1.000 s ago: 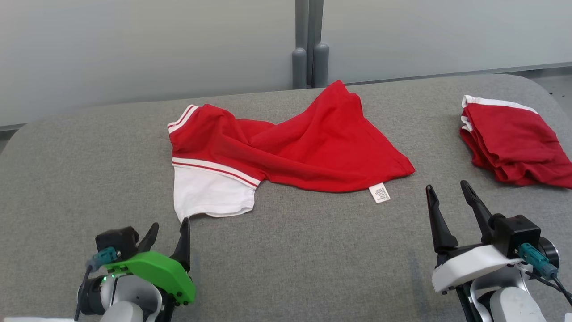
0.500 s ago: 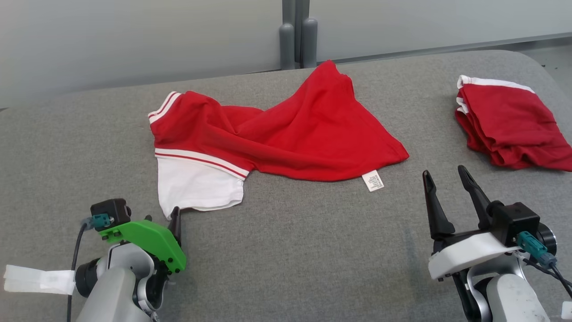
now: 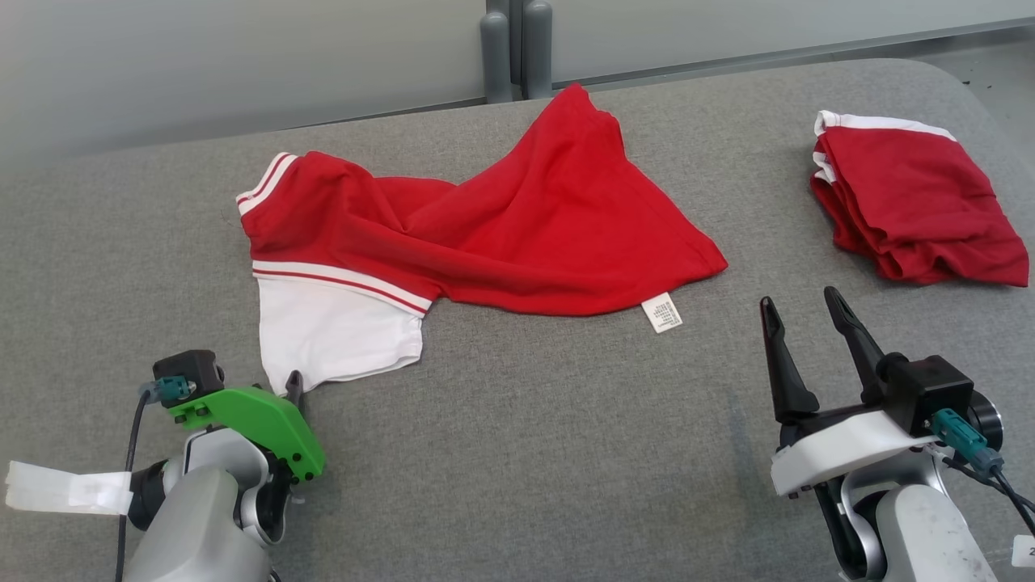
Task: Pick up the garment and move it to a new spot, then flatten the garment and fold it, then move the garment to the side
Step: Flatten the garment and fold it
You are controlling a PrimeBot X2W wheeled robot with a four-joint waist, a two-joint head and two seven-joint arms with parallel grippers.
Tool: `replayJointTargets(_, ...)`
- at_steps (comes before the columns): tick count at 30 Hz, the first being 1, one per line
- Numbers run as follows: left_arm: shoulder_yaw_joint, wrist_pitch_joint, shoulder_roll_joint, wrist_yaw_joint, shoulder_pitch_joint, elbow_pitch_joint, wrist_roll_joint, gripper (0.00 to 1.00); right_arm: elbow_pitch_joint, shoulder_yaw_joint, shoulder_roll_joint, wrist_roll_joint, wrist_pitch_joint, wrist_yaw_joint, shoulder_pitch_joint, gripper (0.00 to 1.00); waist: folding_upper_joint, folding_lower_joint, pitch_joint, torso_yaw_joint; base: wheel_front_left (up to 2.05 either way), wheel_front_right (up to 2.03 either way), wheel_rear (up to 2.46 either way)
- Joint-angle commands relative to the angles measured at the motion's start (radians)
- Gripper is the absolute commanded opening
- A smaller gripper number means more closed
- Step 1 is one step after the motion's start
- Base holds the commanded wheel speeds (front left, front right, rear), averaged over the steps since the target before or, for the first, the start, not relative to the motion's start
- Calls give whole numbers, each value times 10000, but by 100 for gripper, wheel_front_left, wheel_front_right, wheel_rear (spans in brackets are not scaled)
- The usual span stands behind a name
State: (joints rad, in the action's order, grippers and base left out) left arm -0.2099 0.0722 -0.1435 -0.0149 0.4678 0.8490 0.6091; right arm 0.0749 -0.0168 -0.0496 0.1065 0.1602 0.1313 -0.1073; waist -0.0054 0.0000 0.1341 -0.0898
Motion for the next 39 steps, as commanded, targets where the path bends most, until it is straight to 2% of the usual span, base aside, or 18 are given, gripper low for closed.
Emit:
replayJointTargets(1, -86, -74, 21, 77, 195, 235, -91, 68, 45, -30, -18, -51, 84, -10, -98, 100, 54, 0, 2, -17, 0, 0, 0)
replayJointTargets(2, -116, -98, 44, 92, 252, 344, -113, 50, 50, -43, -20, -58, 83, -10, -112, 100, 54, 0, 1, -24, 0, 0, 0)
replayJointTargets(7, -293, -198, 171, 210, 481, 891, -164, 26, 91, -114, -20, -83, 39, -10, -140, 100, 54, 0, -49, -67, 0, 0, 0)
replayJointTargets(9, -317, -246, 194, 225, 509, 991, -166, 24, 100, -126, -20, -87, 30, -10, -133, 100, 54, 0, -65, -74, 0, 0, 0)
replayJointTargets(10, -334, -284, 217, 238, 550, 1081, -163, 9, 109, -123, -20, -92, 24, -10, -126, 100, 54, 0, -78, -79, 0, 0, 0)
replayJointTargets(11, -347, -361, 240, 266, 591, 1157, -154, 0, 125, -113, -20, -95, 23, -10, -118, 100, 54, 0, -96, -80, 0, 0, 0)
replayJointTargets(19, -361, -1391, 206, 572, 661, 1253, -138, 0, 570, 204, -23, -182, -245, -10, -82, 100, 54, 0, -341, 146, 0, 0, 0)
replayJointTargets(26, -323, -2195, 163, 617, 228, 668, -100, 0, 1634, 836, -20, -355, -1061, -10, -583, 100, 54, 0, -453, 525, 0, 0, 0)
replayJointTargets(39, -463, -2412, -5, 87, -381, -1091, -288, 0, 4846, 1790, -24, -395, -2062, -10, -3203, 100, 54, 0, -71, 1137, 0, 0, 0)
